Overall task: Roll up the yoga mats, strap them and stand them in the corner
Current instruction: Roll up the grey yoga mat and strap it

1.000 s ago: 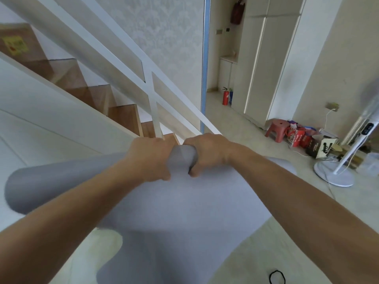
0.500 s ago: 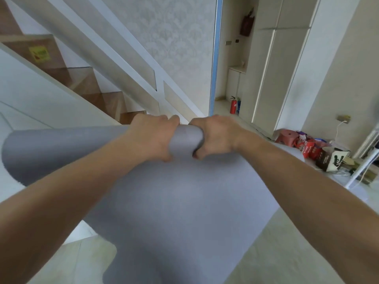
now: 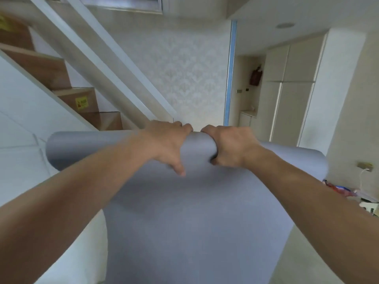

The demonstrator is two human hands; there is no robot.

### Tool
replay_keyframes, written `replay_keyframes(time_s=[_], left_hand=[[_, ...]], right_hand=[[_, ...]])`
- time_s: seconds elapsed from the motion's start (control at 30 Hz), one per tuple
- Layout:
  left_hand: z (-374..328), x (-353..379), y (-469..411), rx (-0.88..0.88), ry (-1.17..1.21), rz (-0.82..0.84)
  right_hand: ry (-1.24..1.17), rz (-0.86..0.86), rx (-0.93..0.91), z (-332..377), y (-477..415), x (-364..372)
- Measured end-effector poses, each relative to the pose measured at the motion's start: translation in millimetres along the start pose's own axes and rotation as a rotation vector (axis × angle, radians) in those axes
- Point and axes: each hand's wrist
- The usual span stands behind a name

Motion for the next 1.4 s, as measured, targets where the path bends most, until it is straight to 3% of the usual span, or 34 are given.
replay_keyframes(time_s=[0.07,0.17,0.37,0.47,0.53,0.67,0.73,0.8,0.9,0.97,1.03,1.1,1.17,1.23,1.27,1.33,1.4], left_hand=[[-3,7,-1,0.017,-0.198,-0.213],[3,1,-3,-0.041,-0.063,-0.260],[19,-5,0,-0.086,0.642,0.186],[11,8,8,-0.087,0.829,0.343],[0,20,9,-0.036,0.779,0.348],[-37,71,10,0.086,0.177,0.057],[-46,102,8,0.047,0.167,-0.007],[-46,120,-1,-0.026,0.297,0.066],[-37,135,-12,-0.086,0.745,0.369],[-39,145,-15,-0.075,0.949,0.558],[-43,155,-18,-0.062,0.966,0.647],[-53,166,-18,0.010,0.837,0.597],[-66,180,-11,0.085,0.534,0.406],[-77,193,-4,0.076,0.341,0.146],[-77,200,-4,0.033,0.348,0.094],[-70,209,-11,-0.081,0.441,0.128],[-60,214,-18,-0.196,0.594,0.200]], right_hand=[[-0.007,0.018,-0.013,-10,-11,-16],[0.031,-0.011,-0.045,-12,-12,-22],[0.227,-0.004,-0.102,1,21,-8],[0.163,0.126,-0.137,-7,21,-13],[0.120,0.249,-0.144,-15,21,-11],[-0.057,0.472,-0.111,-28,27,6],[-0.080,0.523,-0.133,-26,38,23],[0.000,0.478,-0.180,-20,56,44],[0.217,0.346,-0.276,-5,82,75],[0.181,0.353,-0.255,-4,86,84],[0.084,0.425,-0.251,-8,81,86],[0.011,0.528,-0.254,-15,77,90],[-0.050,0.603,-0.226,-20,73,98],[-0.039,0.550,-0.218,-19,73,111],[0.005,0.468,-0.209,-16,76,121],[0.095,0.282,-0.034,-7,92,138],[-0.038,0.178,0.362,5,119,151]])
Point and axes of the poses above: each hand's wrist, its own y-axis away from the middle knuckle, its own x-axis out of the palm, z = x × y, and after that the axes turned 9 degrees about y, right-handed
